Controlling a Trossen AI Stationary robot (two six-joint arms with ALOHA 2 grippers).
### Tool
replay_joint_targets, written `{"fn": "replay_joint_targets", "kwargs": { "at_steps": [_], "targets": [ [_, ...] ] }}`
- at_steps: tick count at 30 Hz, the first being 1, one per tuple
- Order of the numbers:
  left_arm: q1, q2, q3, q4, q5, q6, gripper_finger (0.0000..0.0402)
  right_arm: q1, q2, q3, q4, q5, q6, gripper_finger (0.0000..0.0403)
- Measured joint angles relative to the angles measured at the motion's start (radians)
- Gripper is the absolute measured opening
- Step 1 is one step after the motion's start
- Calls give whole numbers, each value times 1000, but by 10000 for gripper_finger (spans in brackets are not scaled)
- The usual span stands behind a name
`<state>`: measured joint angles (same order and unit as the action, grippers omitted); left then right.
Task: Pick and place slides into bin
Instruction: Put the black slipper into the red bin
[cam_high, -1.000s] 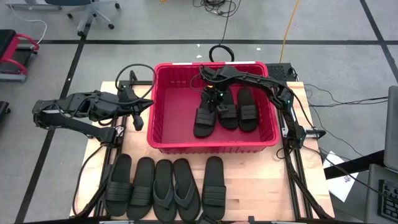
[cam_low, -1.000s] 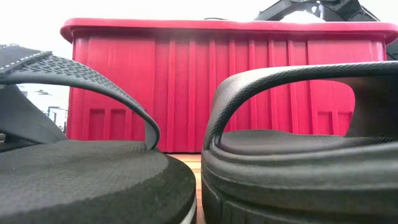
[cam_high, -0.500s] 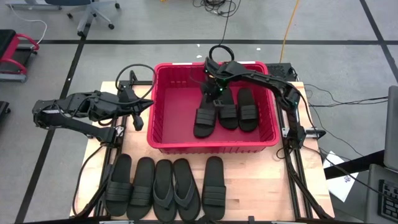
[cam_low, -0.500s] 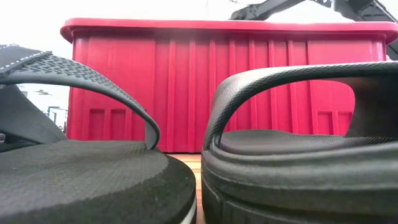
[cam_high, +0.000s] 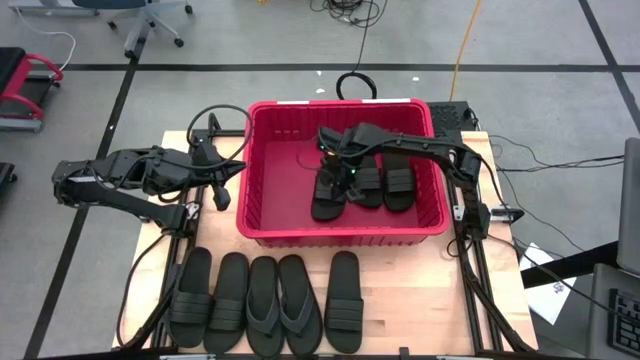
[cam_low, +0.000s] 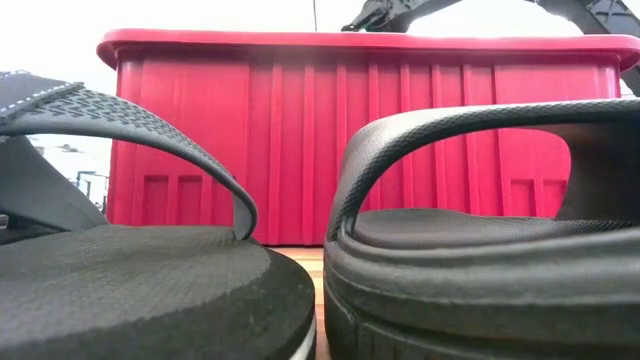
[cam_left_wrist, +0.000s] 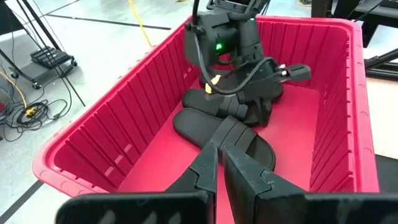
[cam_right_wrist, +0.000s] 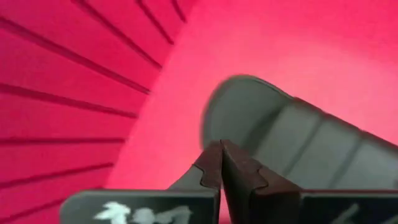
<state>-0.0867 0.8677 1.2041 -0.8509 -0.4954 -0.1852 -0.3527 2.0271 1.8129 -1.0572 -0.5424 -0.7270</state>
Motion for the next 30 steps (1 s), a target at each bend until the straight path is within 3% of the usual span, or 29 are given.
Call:
{"fn": "replay_joint_targets", "kwargs": {
  "at_steps": [8, 16, 26, 30],
  "targets": [
    [0, 0, 0, -41, 2, -38, 26, 43, -1, -76, 50, -69, 14, 0],
    [0, 0, 0, -91, 93, -85, 26, 106, 0, -164, 245, 100, 171, 0],
    [0, 0, 0, -105, 181, -112, 26, 96, 1, -195, 230, 190, 303, 0],
    [0, 0, 0, -105, 181, -112, 26, 106, 1, -195, 183, 332, 292, 0]
  ]
}}
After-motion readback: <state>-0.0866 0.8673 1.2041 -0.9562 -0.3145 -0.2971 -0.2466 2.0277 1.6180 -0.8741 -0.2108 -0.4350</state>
